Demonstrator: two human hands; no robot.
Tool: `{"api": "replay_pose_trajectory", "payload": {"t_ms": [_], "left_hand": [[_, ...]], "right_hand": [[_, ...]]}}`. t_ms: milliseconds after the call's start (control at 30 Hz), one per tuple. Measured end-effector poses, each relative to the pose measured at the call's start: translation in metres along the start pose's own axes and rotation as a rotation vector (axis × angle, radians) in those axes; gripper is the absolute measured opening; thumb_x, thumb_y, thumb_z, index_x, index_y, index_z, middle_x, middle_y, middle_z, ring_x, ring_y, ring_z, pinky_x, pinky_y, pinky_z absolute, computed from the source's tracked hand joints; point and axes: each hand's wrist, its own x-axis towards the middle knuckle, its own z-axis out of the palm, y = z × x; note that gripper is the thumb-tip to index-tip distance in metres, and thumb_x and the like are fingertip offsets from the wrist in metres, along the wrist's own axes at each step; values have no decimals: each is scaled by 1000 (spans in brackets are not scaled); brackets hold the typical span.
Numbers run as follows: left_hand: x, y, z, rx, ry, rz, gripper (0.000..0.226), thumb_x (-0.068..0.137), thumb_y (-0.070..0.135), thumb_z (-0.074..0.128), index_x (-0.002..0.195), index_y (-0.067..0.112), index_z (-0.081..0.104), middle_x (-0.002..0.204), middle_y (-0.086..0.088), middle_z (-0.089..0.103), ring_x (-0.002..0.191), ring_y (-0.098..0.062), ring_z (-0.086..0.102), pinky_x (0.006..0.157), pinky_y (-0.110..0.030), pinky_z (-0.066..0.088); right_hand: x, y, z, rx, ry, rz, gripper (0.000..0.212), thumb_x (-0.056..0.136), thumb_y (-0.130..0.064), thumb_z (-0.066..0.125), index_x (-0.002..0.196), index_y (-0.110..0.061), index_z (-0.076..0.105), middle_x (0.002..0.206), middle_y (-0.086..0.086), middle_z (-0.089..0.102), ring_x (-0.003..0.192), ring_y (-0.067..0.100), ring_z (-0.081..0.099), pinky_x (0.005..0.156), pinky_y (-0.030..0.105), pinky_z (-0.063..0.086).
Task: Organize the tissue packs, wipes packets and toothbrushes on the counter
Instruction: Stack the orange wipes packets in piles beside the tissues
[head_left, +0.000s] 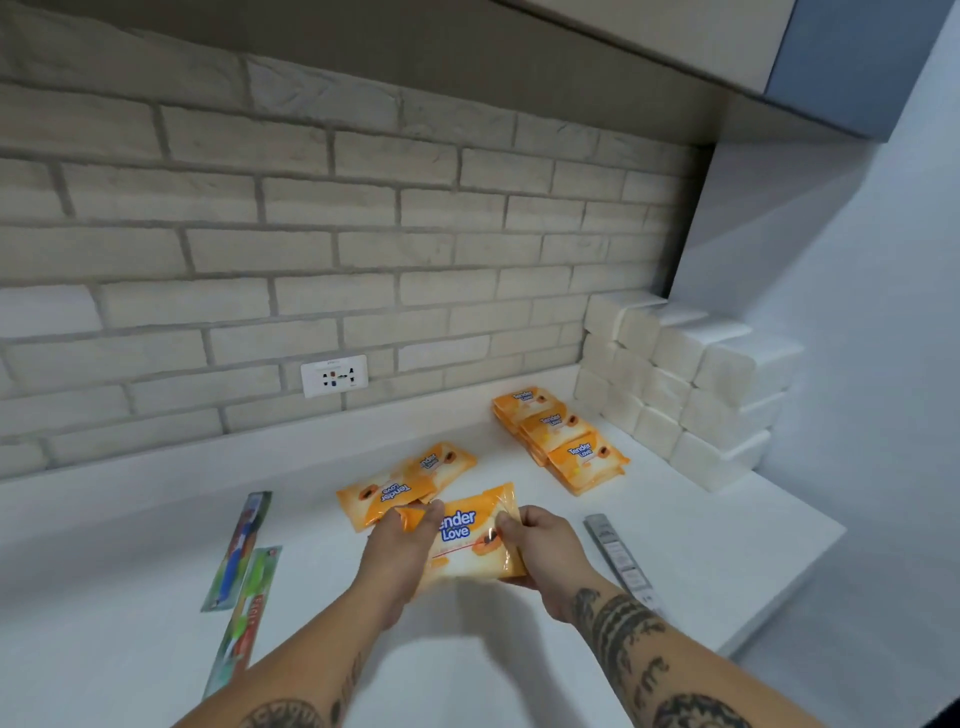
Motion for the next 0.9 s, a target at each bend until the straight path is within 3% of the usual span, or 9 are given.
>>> {"api": "replay_pose_trajectory", "payload": {"t_ms": [100, 233, 333, 500, 600, 667, 767, 833, 900], "left_hand": [[-11, 14, 22, 93, 65, 101, 41, 98, 52, 60, 102, 12, 58, 96, 0, 67, 81, -10, 61, 63, -28, 44], [-14, 22, 50, 107, 62, 169, 45, 97, 51, 61, 94, 7, 55, 86, -7, 66, 70, -12, 61, 54, -25, 38], [-14, 31, 73, 121, 83, 200, 46, 101, 52, 52, 94, 8, 57, 83, -4, 65, 72, -12, 62, 56, -27, 40], [4, 41, 109, 105, 114, 241, 56, 104, 58, 36, 85, 10, 59, 78, -6, 66, 75, -24, 66, 70, -40, 52], [15, 52, 131, 86, 140, 238, 42, 109, 47, 32, 92, 16, 54, 76, 7, 59, 71, -6, 58, 61, -25, 44], [26, 60, 147, 52, 135, 238, 28, 111, 39, 32, 97, 22, 49, 76, 17, 48, 69, 6, 46, 59, -13, 34], [51, 62, 169, 19, 92, 211, 39, 110, 43, 35, 84, 22, 57, 76, 6, 62, 70, -5, 60, 61, -20, 43], [69, 61, 187, -14, 27, 143, 42, 106, 50, 42, 89, 20, 65, 85, -5, 75, 76, -21, 73, 66, -31, 55], [86, 60, 204, 12, -65, 91, 38, 104, 52, 48, 98, 20, 68, 93, -3, 78, 83, -23, 75, 68, -34, 57]], "right_hand": [[-5, -5, -8, 5, 42, -32, 33, 107, -38, 53, 102, -9, 67, 100, 12, 78, 88, 28, 77, 71, 40, 66], [-6, -9, -22, 63, 110, -53, 43, 108, -49, 45, 106, -12, 67, 98, 11, 78, 86, 26, 78, 66, 38, 65], [2, -10, -40, 91, 179, -62, 39, 108, -43, 48, 105, -9, 67, 95, 13, 77, 82, 25, 77, 71, 42, 66], [26, -12, -69, 91, 256, -153, 41, 108, -40, 49, 89, -6, 62, 79, 11, 69, 67, 21, 69, 61, 37, 59], [50, -11, -82, 2, 316, -184, 52, 108, -46, 46, 92, 2, 58, 86, 23, 68, 69, 25, 65, 55, 34, 54], [66, -14, -93, -63, 354, -193, 52, 108, -48, 43, 92, -2, 61, 86, 19, 71, 68, 22, 66, 49, 30, 51], [93, -20, -114, -191, 412, -246, 53, 108, -49, 40, 88, -7, 65, 83, 11, 72, 74, 24, 69, 65, 40, 58], [115, -22, -134, -212, 429, -245, 53, 108, -49, 40, 85, -9, 66, 80, 7, 71, 77, 25, 69, 78, 46, 57], [138, -22, -157, -216, 443, -216, 53, 107, -52, 41, 81, -12, 64, 77, 6, 71, 77, 27, 69, 77, 49, 58]]}}
